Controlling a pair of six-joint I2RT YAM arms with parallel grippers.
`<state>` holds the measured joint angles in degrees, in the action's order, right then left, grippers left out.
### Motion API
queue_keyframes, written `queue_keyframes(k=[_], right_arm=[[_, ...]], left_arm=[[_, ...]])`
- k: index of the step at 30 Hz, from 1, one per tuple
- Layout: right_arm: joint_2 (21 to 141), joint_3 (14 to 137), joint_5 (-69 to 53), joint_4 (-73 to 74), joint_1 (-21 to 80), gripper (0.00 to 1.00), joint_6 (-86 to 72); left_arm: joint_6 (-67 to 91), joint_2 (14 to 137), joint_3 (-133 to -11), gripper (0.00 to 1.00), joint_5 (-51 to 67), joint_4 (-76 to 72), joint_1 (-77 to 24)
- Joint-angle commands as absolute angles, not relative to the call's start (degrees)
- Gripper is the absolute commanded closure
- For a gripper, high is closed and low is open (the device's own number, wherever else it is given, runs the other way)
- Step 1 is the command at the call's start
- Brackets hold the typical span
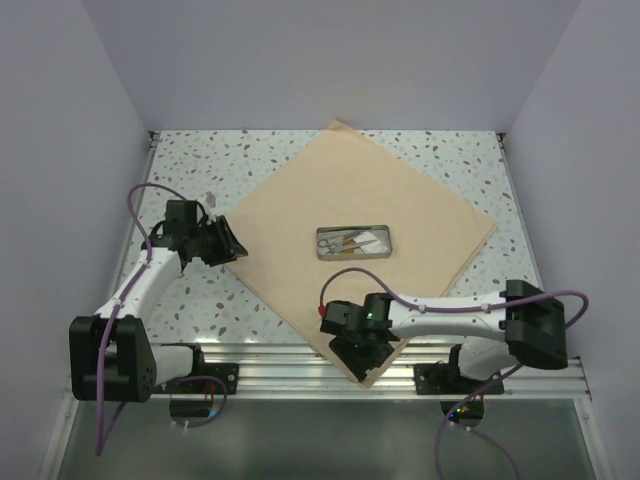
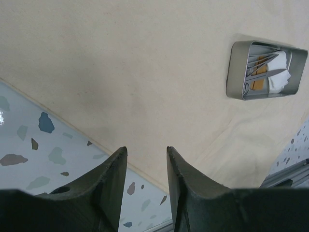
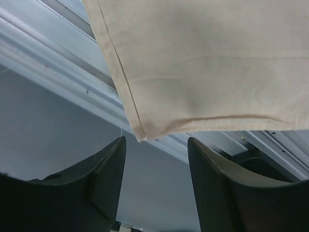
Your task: Prepare the surgical pack
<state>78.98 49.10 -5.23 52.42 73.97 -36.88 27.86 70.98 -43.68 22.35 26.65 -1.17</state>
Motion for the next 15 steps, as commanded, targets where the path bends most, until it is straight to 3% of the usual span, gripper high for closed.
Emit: queue_keyframes(k=[1, 6, 15], right_arm=[[86.03, 54.12, 1.13, 48.87, 78.39, 0.44, -40.6], [92.02, 56.69, 4.3, 48.78, 82.26, 0.47, -41.39], [90.97, 51.69, 3.95, 47.98, 84.02, 0.48, -44.56]], left_arm=[[25.84, 68.91, -43.86, 0.58, 23.2, 26.89, -1.49], [25.4, 68.82, -44.3, 0.58, 23.38, 27.77, -1.76], [24.96, 68.91, -43.51, 0.58, 23.73, 27.25, -2.2]])
